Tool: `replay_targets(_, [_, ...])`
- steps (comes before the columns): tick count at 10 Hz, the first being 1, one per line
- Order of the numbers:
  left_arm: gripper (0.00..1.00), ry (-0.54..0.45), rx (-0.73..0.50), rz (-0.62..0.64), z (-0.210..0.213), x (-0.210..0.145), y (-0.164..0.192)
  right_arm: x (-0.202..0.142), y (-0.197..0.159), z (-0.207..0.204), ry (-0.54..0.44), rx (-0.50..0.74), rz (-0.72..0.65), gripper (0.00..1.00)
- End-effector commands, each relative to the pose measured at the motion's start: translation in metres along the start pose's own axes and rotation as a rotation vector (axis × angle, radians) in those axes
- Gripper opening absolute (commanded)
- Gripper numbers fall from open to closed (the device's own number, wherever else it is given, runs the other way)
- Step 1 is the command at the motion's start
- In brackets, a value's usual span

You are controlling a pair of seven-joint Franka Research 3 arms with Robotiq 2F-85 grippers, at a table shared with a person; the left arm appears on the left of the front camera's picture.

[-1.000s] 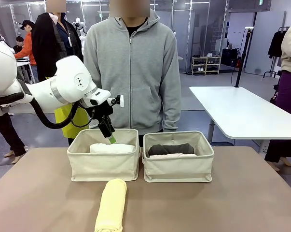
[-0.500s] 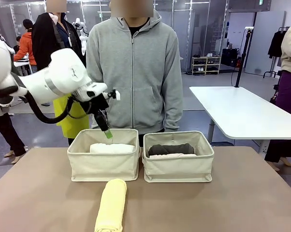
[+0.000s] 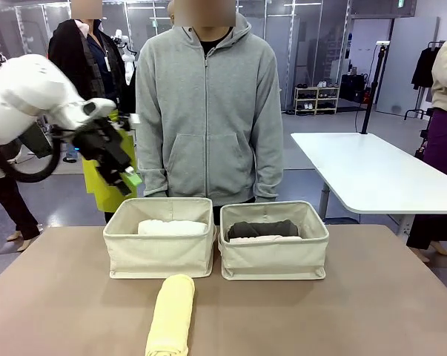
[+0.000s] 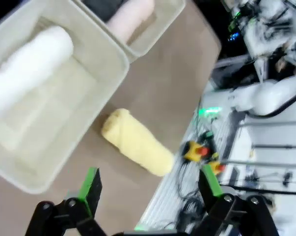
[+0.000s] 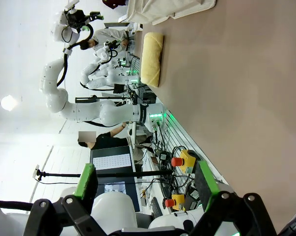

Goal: Divide the towels into two baskets.
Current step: Pick up one hotel-folded towel from the bottom of the table and place it in the Fabric basket indicated by the person.

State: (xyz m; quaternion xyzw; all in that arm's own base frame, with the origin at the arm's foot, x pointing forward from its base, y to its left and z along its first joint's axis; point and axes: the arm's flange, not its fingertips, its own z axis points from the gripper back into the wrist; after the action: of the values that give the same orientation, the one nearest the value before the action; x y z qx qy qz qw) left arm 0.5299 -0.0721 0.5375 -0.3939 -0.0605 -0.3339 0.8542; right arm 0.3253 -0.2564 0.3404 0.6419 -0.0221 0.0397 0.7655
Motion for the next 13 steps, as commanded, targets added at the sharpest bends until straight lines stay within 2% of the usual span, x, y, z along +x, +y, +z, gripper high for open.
replay_targets(1, [1.00, -0.270, -0.093, 0.152, 0.037, -0.092, 0.019, -0.001, 0.002, -0.002, 0.000, -0.011, 0.000, 1.00])
replay_targets(4, [1.00, -0.563, -0.129, 0.276, 0.083, -0.210, 0.051, -0.001, 0.002, -0.002, 0.000, -0.011, 0.000, 1.00])
replay_targets(6, [1.00, -0.691, -0.176, 0.400, 0.109, -0.290, 0.080, -0.001, 0.002, -0.002, 0.000, -0.011, 0.000, 1.00])
replay_targets(7, [1.00, -0.753, -0.199, 0.421, 0.117, -0.324, 0.095, -0.001, 0.002, -0.002, 0.000, -0.011, 0.000, 1.00])
replay_targets(8, [1.00, -0.746, -0.255, 0.357, 0.121, -0.354, 0.110, -0.001, 0.002, -0.002, 0.000, -0.011, 0.000, 1.00])
replay_targets(9, [1.00, -0.772, -0.275, 0.335, 0.126, -0.376, 0.122, -0.001, 0.002, -0.002, 0.000, -0.011, 0.000, 1.00])
replay_targets(10, [1.00, -0.779, -0.227, 0.352, 0.130, -0.385, 0.132, -0.001, 0.002, -0.002, 0.000, -0.011, 0.000, 1.00])
replay_targets(11, [1.00, -0.791, -0.186, 0.292, 0.132, -0.381, 0.143, -0.001, 0.002, -0.002, 0.000, -0.011, 0.000, 1.00])
replay_targets(12, [1.00, -0.780, -0.221, 0.393, 0.118, -0.389, 0.116, -0.001, 0.002, -0.002, 0.000, -0.011, 0.000, 1.00])
replay_targets(13, [1.00, -0.780, -0.221, 0.393, 0.118, -0.389, 0.116, -0.001, 0.002, -0.002, 0.000, -0.011, 0.000, 1.00])
